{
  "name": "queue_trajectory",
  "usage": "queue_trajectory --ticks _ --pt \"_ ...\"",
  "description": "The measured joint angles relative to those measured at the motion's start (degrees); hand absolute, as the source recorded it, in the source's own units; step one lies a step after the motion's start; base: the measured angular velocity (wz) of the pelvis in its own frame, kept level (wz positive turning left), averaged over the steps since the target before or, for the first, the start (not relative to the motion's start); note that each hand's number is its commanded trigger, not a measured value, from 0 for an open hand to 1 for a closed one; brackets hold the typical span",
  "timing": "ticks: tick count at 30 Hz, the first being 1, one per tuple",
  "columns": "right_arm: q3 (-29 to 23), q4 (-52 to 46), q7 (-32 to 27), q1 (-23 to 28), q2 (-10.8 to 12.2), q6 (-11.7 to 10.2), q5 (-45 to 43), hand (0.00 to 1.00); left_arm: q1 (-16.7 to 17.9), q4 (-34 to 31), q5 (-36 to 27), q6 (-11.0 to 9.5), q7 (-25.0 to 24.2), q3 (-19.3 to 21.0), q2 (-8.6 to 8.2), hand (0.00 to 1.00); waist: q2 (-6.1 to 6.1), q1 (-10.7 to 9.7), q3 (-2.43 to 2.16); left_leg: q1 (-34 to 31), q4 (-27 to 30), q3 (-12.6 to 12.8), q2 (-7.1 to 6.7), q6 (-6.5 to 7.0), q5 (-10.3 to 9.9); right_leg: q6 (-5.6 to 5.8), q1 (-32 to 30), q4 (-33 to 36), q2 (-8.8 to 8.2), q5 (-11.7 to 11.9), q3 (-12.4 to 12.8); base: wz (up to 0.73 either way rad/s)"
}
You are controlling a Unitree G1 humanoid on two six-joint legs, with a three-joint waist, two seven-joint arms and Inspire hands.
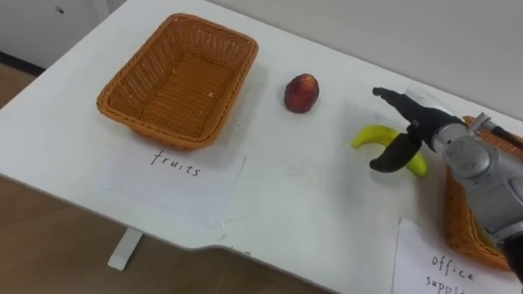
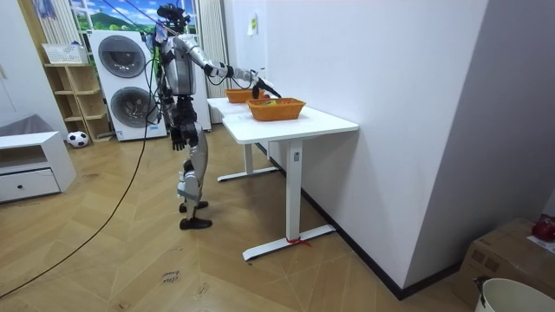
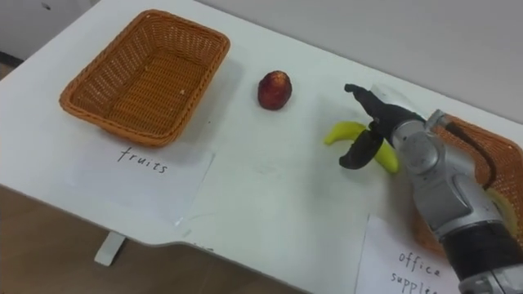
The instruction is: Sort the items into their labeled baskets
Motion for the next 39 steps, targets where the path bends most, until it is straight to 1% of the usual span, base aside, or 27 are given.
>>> queue_trajectory --ticks 5,9,15,23,31,34,39 --pt "0.0 1.8 0.8 0.0 0.0 0.0 0.0 0.00 -0.1 0.0 0.0 0.0 0.0 0.0 0.00 0.00 0.22 0.4 0.32 -0.4 0.1 0.0 -0.17 0.02 0.0 0.01 -0.2 -0.1 -0.12 0.0 0.0 0.00" --pt "0.0 1.8 2.0 0.0 0.0 0.1 0.0 0.00 -0.1 -0.1 0.1 0.1 0.0 0.0 0.00 0.00 0.06 0.4 0.35 -0.4 0.1 0.0 -0.16 0.01 0.0 0.01 -0.2 -0.1 -0.02 0.0 0.1 0.00" --pt "0.3 3.8 2.6 0.0 0.1 0.0 0.1 0.00 -0.2 -0.4 0.1 0.1 0.0 0.0 0.00 0.00 -0.02 1.3 0.34 -0.4 0.3 0.0 -0.19 0.01 0.0 0.01 -0.1 -0.1 -0.12 0.0 0.0 0.00" --pt "0.4 5.5 2.7 -0.1 0.1 0.0 0.2 0.00 -0.2 -0.3 0.1 0.1 0.0 -0.1 0.00 0.00 -0.18 1.3 0.27 -0.4 0.7 0.0 -0.22 0.01 0.0 0.01 0.1 0.0 -0.12 0.0 0.0 0.00" --pt "0.6 6.2 4.1 -0.1 0.2 0.0 0.2 0.00 -0.2 0.1 0.1 0.1 0.2 0.0 0.01 0.00 -0.10 1.4 0.37 -0.4 0.8 0.0 -0.24 0.01 0.0 0.00 0.1 0.0 -0.07 0.0 0.0 0.00" --pt "1.2 6.2 4.5 -0.1 0.2 0.0 0.2 0.00 -0.2 0.1 0.1 0.1 0.4 0.0 0.00 0.00 -0.14 1.4 0.35 -0.4 0.8 0.0 -0.22 0.01 0.0 0.00 0.1 0.0 -0.03 0.0 -0.1 0.00" --pt "1.6 7.8 5.1 -0.7 0.1 -0.1 3.3 0.00 -0.7 0.1 -0.1 0.1 0.5 -0.3 0.01 0.00 -0.26 1.5 0.26 -0.4 0.8 -0.1 -0.22 0.01 0.0 0.00 0.1 0.0 -0.05 0.0 -0.4 0.00"
